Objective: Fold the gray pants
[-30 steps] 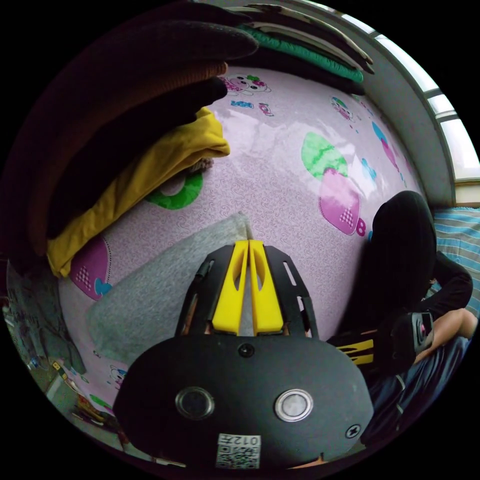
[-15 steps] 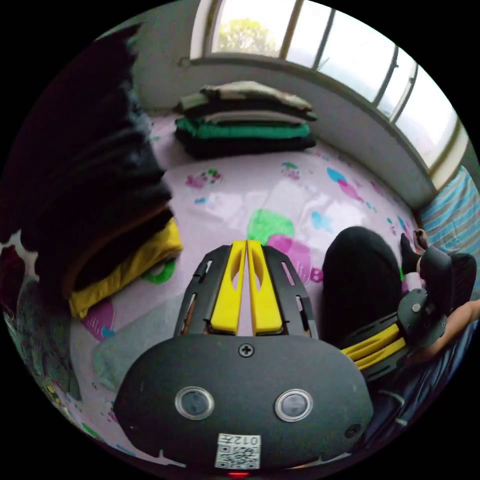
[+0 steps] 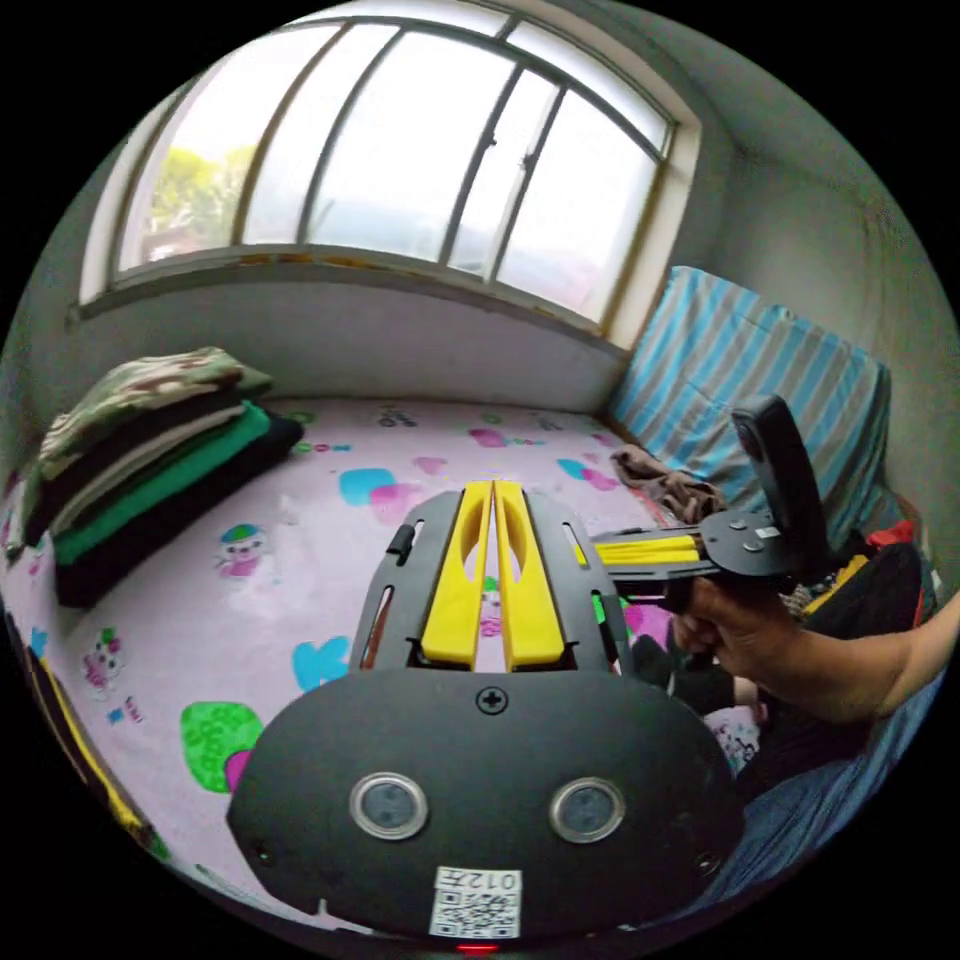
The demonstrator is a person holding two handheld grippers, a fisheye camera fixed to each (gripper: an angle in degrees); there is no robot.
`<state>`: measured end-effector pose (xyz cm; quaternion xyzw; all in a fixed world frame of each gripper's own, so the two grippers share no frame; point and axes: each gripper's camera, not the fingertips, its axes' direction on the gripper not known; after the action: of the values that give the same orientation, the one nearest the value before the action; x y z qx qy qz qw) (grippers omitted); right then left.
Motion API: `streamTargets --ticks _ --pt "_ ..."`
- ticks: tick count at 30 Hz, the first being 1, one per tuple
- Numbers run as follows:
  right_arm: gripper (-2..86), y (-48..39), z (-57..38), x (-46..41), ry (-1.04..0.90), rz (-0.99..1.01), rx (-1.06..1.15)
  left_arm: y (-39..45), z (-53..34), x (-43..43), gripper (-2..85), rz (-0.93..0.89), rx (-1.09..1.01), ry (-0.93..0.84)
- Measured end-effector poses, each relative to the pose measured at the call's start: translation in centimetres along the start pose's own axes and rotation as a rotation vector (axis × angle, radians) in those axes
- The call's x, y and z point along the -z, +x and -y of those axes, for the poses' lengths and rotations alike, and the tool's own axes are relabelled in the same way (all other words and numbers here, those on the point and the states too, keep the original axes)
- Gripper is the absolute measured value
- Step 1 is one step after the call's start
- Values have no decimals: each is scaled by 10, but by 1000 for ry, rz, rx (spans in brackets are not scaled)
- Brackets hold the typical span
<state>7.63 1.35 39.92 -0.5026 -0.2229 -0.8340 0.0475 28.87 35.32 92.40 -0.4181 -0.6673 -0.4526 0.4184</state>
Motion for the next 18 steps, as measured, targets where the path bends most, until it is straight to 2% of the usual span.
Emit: streamTargets --ticks 12,18 --pt "-10 174 -162 169 -77 -169 -344 176 78 -183 8 -479 -114 -390" --pt "-6 283 -274 287 -96 -280 -615 277 107 -265 8 -601 -169 -560"
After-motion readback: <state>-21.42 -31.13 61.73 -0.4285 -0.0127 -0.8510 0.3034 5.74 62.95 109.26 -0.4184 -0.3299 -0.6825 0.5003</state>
